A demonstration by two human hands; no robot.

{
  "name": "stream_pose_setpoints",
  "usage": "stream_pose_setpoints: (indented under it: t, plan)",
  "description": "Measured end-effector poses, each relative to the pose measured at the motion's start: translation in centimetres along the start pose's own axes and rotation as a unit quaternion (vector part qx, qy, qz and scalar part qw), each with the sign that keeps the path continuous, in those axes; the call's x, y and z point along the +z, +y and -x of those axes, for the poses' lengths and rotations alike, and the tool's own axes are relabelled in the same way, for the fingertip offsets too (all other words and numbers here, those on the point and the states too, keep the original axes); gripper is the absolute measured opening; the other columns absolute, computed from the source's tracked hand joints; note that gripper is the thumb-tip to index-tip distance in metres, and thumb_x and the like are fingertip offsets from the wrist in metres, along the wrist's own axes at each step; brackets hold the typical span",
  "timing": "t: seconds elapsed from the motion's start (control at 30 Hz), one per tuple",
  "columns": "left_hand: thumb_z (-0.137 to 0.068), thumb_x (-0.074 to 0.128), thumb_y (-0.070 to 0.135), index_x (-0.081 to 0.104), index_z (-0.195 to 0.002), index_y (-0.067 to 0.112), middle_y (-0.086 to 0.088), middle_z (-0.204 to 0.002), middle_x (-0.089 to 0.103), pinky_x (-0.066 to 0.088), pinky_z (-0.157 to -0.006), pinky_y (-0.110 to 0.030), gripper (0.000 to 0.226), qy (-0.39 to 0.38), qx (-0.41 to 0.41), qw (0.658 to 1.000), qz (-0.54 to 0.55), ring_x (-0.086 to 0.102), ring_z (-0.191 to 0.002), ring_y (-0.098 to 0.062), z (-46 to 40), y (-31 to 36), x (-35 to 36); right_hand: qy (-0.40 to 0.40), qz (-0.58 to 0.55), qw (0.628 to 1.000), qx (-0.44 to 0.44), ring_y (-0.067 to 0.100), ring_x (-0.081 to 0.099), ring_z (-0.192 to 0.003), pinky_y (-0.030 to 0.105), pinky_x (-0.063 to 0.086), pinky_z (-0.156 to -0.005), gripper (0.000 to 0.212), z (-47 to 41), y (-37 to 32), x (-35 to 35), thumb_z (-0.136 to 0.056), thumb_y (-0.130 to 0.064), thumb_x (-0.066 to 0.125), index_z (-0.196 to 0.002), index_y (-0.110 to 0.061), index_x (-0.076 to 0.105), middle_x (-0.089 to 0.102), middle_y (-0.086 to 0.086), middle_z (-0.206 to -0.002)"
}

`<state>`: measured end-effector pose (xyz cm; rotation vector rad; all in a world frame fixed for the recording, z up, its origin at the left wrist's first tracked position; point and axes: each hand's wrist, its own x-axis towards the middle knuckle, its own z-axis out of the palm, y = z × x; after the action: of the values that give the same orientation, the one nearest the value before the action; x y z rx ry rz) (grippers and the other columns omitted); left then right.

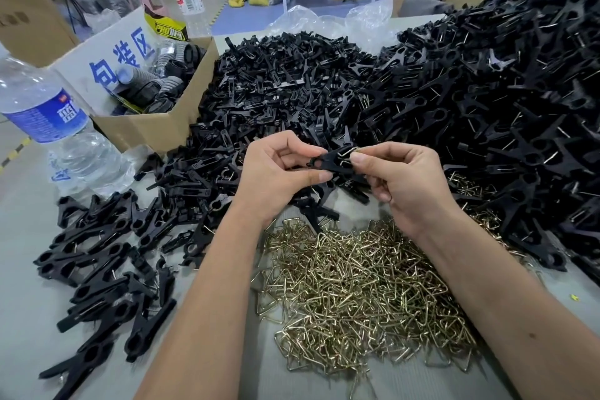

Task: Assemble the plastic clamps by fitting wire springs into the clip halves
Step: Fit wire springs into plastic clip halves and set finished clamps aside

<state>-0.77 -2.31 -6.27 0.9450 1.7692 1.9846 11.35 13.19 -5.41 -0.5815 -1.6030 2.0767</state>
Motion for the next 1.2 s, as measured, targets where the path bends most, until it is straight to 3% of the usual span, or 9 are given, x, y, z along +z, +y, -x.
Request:
stream_pose_setpoints:
  t: [0.2,0.4,0.5,0.6,0.7,0.83,1.03,1.2]
  plan:
    - [-0.063,0.088,-0.016,0.072,-0.085,0.008,-0.015,-0.098,0.079,0.063,-0.079,-0.035,0.036,-0.009,-0.007,1.0,-0.012,0.077,-0.094,-0.031,0.0,-0.2,0.1,0.004,0.021,1.0,0.003,0.006,0.043,-0.04,0.017,0.032,-0.035,0.013,0.0,0.2,0.0,-0.081,0.003,0.081,-0.073,-0.006,0.078,0.062,0.001,-0.054]
    - [-0.061,0.091,-0.011,0.074,-0.084,0.011,-0.01,-0.097,0.08,0.063,-0.079,-0.031,0.037,-0.007,-0.002,0.999,-0.036,0.077,-0.093,-0.027,0.0,-0.3,-0.1,-0.044,0.074,0.996,0.001,0.011,0.044,-0.041,0.019,0.036,-0.038,0.007,0.2,-0.1,-0.5,-0.083,-0.01,0.083,-0.079,-0.007,0.079,0.063,0.003,-0.058]
    - [-0.061,0.093,-0.008,0.077,-0.083,0.017,-0.011,-0.096,0.08,0.06,-0.078,-0.028,0.037,-0.003,0.012,1.0,-0.022,0.077,-0.089,-0.024,0.0,-0.3,-0.3,-0.076,0.051,0.996,0.0,0.012,0.048,-0.045,0.021,0.041,-0.042,0.008,0.3,-0.5,-0.5,-0.083,-0.019,0.081,-0.079,-0.013,0.081,0.062,0.007,-0.064]
    - [-0.06,0.093,-0.002,0.076,-0.089,0.007,-0.011,-0.093,0.079,0.06,-0.076,-0.026,0.035,-0.016,0.027,0.999,0.01,0.076,-0.085,-0.02,0.0,-0.2,-0.3,-0.114,-0.026,0.992,0.056,0.012,0.055,-0.055,0.019,0.048,-0.047,0.015,0.2,-0.5,-0.4,-0.067,-0.025,0.086,-0.076,-0.015,0.08,0.065,0.006,-0.07]
    - [-0.059,0.092,0.0,0.075,-0.09,0.004,-0.012,-0.094,0.079,0.061,-0.077,-0.028,0.036,-0.028,0.028,0.998,0.046,0.076,-0.086,-0.021,0.1,0.0,-0.1,-0.185,-0.093,0.973,0.106,0.012,0.064,-0.065,0.018,0.054,-0.05,0.02,0.2,-0.2,-0.5,-0.076,-0.025,0.083,-0.094,-0.016,0.079,0.069,0.006,-0.082]
    - [-0.061,0.089,-0.003,0.08,-0.084,0.019,-0.009,-0.09,0.077,0.062,-0.078,-0.03,0.034,-0.043,0.016,0.994,0.094,0.073,-0.085,-0.021,0.2,0.1,0.1,-0.272,-0.132,0.944,0.132,0.011,0.073,-0.072,0.016,0.058,-0.052,0.037,0.2,-0.2,-1.2,-0.092,-0.025,0.069,-0.129,-0.023,0.073,0.076,0.01,-0.09]
    - [-0.065,0.088,0.0,0.081,-0.092,0.013,-0.01,-0.087,0.074,0.062,-0.072,-0.028,0.031,-0.063,-0.018,0.991,0.113,0.07,-0.079,-0.02,0.2,0.1,-0.3,-0.296,-0.26,0.895,0.208,0.009,0.063,-0.07,0.013,0.056,-0.052,0.058,-0.3,0.3,-1.6,-0.074,-0.016,0.093,-0.128,-0.016,0.073,0.067,0.012,-0.087]
    - [-0.07,0.086,0.004,0.081,-0.096,0.008,-0.001,-0.082,0.077,0.059,-0.067,-0.021,0.027,-0.065,-0.003,0.994,0.086,0.073,-0.073,-0.012,0.3,0.2,-0.3,-0.295,-0.347,0.851,0.263,0.011,0.062,-0.067,0.016,0.057,-0.05,0.06,-0.6,0.5,-1.7,-0.071,-0.007,0.094,-0.127,-0.012,0.072,0.061,0.013,-0.086]
